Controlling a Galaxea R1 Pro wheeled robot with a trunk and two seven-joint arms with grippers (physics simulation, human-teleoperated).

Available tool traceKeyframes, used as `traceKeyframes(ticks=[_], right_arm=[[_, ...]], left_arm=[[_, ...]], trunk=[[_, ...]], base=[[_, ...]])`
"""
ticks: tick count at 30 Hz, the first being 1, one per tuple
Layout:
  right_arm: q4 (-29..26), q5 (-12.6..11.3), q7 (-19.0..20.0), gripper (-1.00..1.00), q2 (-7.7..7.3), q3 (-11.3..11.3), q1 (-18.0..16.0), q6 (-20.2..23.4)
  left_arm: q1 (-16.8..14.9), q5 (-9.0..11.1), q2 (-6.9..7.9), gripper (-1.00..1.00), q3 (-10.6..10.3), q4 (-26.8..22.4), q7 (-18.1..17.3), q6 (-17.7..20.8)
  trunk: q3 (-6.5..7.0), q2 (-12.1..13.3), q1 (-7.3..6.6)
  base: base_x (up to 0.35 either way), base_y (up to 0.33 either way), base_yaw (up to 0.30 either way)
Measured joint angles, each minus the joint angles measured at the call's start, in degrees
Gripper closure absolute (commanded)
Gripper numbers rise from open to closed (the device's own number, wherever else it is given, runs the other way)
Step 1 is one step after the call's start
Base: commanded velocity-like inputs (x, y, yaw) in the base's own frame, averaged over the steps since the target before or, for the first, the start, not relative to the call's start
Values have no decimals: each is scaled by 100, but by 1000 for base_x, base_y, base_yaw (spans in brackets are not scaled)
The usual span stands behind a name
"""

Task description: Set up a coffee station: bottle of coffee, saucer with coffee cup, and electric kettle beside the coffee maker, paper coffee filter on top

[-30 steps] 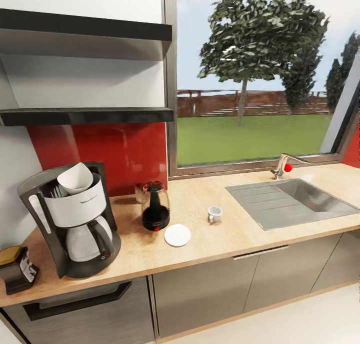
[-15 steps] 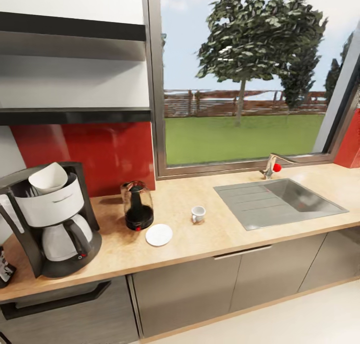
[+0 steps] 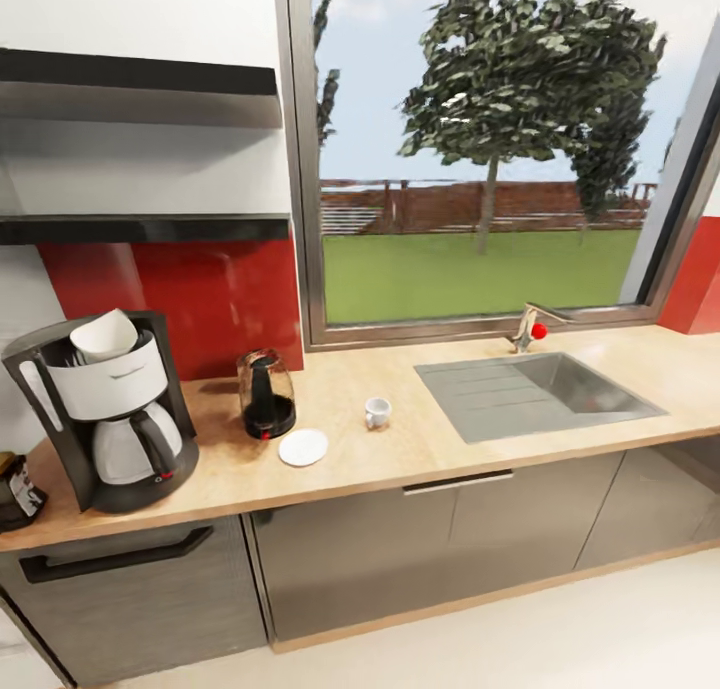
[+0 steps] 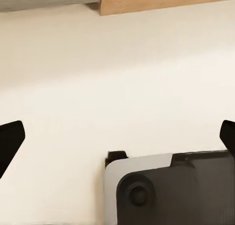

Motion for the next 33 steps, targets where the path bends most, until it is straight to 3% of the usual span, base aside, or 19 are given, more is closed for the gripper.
traceKeyframes(ticks=[9, 13, 21, 22, 23, 24, 28, 33], right_arm=[[-7, 27, 1, -100, -52, 17, 1, 3], [-15, 34, 5, -100, -172, 16, 1, 0], [-279, 29, -15, -100, -203, 9, 0, -6], [-285, 29, -22, -100, -203, 6, 1, -6], [-438, 30, -32, -100, -203, 10, -1, -69], [-513, 30, -31, -100, -203, 9, -1, -110], [-963, 29, 1, -100, -198, 13, 1, -379], [-1642, 27, 150, -100, -175, 36, 0, -1035]], left_arm=[[-52, 9, -16, -100, 2, -95, -7, -7], [-59, 5, -10, -100, -5, -349, -28, -4], [-360, 20, -3, -100, 17, -1033, -65, -3], [-444, 33, -4, -100, 18, -1135, -70, -1], [-647, 53, -52, -100, 12, -1563, -63, 68], [-1013, 63, -67, -100, 19, -1834, -61, 84], [-1115, 60, -79, -100, 18, -2567, -54, 119], [-1222, 163, -23, -100, 69, -3227, -50, 333]], trunk=[[4, -1, -3], [5, 0, -3], [22, 0, -3], [24, 0, -3], [23, 0, -3], [26, 0, -3], [26, 0, -3], [25, -1, -3]], base=[[-80, -33, 125], [-2, -1, 5], [0, 0, -24], [0, 0, -4], [0, 0, -3], [0, 0, -2], [0, 0, 0], [0, 0, 0]])
